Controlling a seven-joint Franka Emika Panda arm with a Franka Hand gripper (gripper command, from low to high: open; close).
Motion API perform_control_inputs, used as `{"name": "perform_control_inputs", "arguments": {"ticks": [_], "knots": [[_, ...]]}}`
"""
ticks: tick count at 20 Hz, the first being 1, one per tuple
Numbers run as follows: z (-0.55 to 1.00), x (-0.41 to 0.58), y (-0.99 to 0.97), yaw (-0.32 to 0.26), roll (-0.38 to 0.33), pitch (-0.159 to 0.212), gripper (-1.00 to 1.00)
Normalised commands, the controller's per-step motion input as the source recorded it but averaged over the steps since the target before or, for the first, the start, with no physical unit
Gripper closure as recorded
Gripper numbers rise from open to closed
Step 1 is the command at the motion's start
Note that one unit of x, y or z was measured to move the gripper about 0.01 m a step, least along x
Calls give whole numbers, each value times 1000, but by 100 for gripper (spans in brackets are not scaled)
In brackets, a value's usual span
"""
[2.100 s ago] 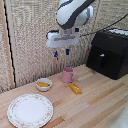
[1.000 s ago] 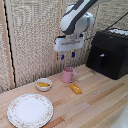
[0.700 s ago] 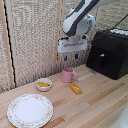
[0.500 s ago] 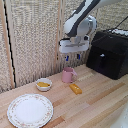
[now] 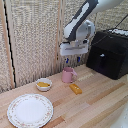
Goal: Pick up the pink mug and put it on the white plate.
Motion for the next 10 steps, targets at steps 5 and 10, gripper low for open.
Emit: {"name": "perform_control_inputs", "arguments": {"ticks": [5,10], "knots": [[-265,201,-41,21,-66,20,-100],[-183,34,-11,2,-70,91,-100]]}}
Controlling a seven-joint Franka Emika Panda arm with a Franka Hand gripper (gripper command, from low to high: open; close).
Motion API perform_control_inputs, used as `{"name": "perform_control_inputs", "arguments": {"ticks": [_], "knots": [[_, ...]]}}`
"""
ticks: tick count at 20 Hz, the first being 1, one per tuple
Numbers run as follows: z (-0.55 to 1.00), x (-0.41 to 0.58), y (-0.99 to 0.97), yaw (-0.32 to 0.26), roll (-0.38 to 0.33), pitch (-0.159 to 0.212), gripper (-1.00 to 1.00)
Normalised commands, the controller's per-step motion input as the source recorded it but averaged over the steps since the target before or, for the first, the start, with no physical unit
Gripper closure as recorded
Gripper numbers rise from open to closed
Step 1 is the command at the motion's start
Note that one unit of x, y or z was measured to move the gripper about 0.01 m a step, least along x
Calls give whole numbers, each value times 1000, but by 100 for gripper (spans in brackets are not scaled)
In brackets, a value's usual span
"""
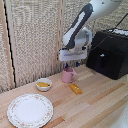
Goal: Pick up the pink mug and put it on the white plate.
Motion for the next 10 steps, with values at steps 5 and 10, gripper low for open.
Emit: {"name": "perform_control_inputs", "arguments": {"ticks": [5,10], "knots": [[-216,134,0,16,-97,47,-100],[-223,265,-16,69,-86,0,-100]]}}
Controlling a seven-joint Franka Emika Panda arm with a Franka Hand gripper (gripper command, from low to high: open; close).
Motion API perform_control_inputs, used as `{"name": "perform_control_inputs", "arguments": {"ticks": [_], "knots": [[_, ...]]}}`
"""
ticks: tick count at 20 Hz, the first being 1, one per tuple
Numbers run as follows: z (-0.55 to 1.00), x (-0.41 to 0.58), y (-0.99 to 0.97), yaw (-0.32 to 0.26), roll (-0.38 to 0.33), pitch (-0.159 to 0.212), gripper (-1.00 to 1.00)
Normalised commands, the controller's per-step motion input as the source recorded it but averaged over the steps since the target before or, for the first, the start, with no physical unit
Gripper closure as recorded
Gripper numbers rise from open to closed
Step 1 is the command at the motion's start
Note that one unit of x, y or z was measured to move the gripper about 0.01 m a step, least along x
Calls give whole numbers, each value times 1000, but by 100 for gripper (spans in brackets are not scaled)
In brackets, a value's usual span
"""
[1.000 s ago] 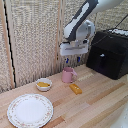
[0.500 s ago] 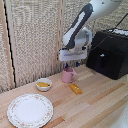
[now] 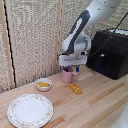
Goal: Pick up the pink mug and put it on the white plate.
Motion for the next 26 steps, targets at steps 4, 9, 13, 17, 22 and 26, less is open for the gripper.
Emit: {"name": "perform_control_inputs", "arguments": {"ticks": [4,9,13,17,22,26], "knots": [[-166,202,-16,39,-29,0,100],[75,-1,9,0,0,-8,100],[280,-26,34,0,0,-40,100],[361,-80,21,-4,0,-61,100],[330,-87,0,-4,0,-30,100],[504,-25,0,-6,24,12,100]]}}
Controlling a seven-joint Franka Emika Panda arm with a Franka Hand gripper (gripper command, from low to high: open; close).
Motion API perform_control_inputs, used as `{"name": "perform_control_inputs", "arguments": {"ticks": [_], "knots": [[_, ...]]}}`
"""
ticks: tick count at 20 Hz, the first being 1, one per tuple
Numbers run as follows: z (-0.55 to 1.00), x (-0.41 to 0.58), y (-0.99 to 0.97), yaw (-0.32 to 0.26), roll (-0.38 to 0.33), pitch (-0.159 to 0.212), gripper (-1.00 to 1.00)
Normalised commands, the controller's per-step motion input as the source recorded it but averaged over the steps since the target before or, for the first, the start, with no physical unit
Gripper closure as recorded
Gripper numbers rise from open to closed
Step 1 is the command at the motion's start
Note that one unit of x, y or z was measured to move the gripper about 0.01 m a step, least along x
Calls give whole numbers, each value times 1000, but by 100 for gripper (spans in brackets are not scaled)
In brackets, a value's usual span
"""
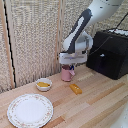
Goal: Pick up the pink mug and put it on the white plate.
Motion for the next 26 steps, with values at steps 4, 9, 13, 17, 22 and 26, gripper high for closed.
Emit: {"name": "perform_control_inputs", "arguments": {"ticks": [4,9,13,17,22,26], "knots": [[895,94,99,0,66,38,100],[998,200,436,18,10,62,100],[861,199,726,39,0,96,100],[701,186,816,25,-5,87,100],[458,175,915,0,-9,45,100],[260,65,969,0,0,55,100]]}}
